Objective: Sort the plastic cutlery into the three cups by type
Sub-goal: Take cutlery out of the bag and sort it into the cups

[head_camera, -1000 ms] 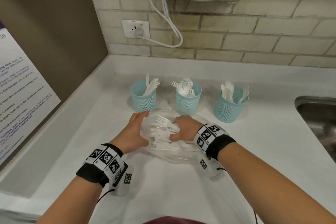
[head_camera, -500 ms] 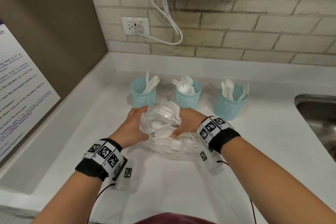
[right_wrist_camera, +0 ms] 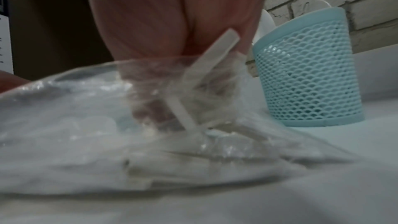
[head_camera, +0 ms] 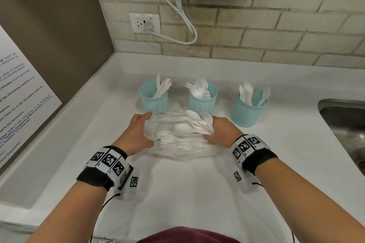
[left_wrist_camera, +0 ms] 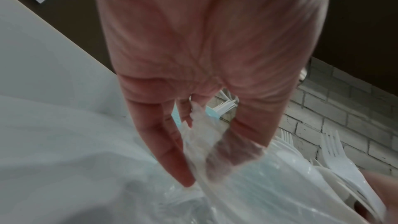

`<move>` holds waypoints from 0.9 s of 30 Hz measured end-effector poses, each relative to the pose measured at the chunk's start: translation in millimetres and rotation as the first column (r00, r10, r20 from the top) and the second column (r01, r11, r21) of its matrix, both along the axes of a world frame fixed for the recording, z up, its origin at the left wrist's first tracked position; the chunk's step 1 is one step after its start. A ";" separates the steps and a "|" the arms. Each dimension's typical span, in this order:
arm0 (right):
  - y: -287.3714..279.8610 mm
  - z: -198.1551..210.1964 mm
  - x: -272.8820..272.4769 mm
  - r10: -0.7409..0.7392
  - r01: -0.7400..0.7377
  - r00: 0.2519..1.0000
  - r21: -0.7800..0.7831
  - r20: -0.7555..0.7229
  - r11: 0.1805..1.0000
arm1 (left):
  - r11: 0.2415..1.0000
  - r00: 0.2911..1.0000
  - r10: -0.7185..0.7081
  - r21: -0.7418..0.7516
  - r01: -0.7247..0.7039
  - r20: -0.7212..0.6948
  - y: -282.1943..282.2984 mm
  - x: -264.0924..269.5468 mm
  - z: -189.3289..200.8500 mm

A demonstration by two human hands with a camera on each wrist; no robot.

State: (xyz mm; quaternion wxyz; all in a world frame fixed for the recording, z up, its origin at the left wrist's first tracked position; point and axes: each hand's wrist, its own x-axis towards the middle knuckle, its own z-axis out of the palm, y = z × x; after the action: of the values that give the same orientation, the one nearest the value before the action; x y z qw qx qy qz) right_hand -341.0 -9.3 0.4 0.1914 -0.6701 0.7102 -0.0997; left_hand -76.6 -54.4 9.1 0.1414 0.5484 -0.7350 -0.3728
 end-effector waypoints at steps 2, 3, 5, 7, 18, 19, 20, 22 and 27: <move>-0.2 -1.5 1.1 0.011 -0.010 1.000 0.027 -0.028 1.000 | 1.000 1.000 0.003 0.000 -0.003 0.003 -0.6 -0.4 -1.3; -1.1 -1.4 1.7 0.015 -0.014 1.000 0.023 -0.017 1.000 | 1.000 1.000 0.005 -0.001 -0.005 0.005 -0.8 -0.9 -1.8; -3.3 1.1 2.2 0.015 -0.014 0.998 -0.008 0.055 1.000 | 1.000 1.000 0.005 -0.005 -0.005 0.019 -1.1 -1.1 -2.0; -5.4 8.4 3.0 0.015 -0.005 0.989 -0.067 0.145 0.998 | 1.000 0.998 0.006 -0.016 -0.005 0.057 -1.2 -1.4 -0.1; -8.4 54.3 45.0 0.149 0.149 0.682 -0.335 0.716 0.930 | 0.967 0.976 -0.217 -0.133 0.219 0.031 20.7 -57.6 25.5; -8.8 54.1 50.1 0.159 0.157 0.667 -0.346 0.728 0.925 | 0.968 0.969 -0.243 -0.075 0.240 -0.033 20.2 -64.4 26.8; -9.3 53.1 55.0 0.160 0.162 0.657 -0.344 0.737 0.925 | 0.969 0.962 -0.248 -0.041 0.245 -0.115 19.1 -70.2 27.5; -10.7 50.4 63.3 0.137 0.193 0.637 -0.330 0.758 0.924 | 0.972 0.937 -0.227 -0.007 0.233 -0.266 16.2 -79.6 27.8; -11.2 47.1 71.5 0.052 0.292 0.552 -0.251 0.832 0.923 | 0.993 0.827 -0.119 -0.043 0.114 -0.550 4.4 -87.0 22.2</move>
State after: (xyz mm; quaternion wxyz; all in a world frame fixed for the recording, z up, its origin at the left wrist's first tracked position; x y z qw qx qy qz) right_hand -269.5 -20.5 47.5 0.3674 -0.5162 0.5506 -0.5435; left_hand -163.6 -50.0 31.2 0.3265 0.3715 -0.6967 -0.5197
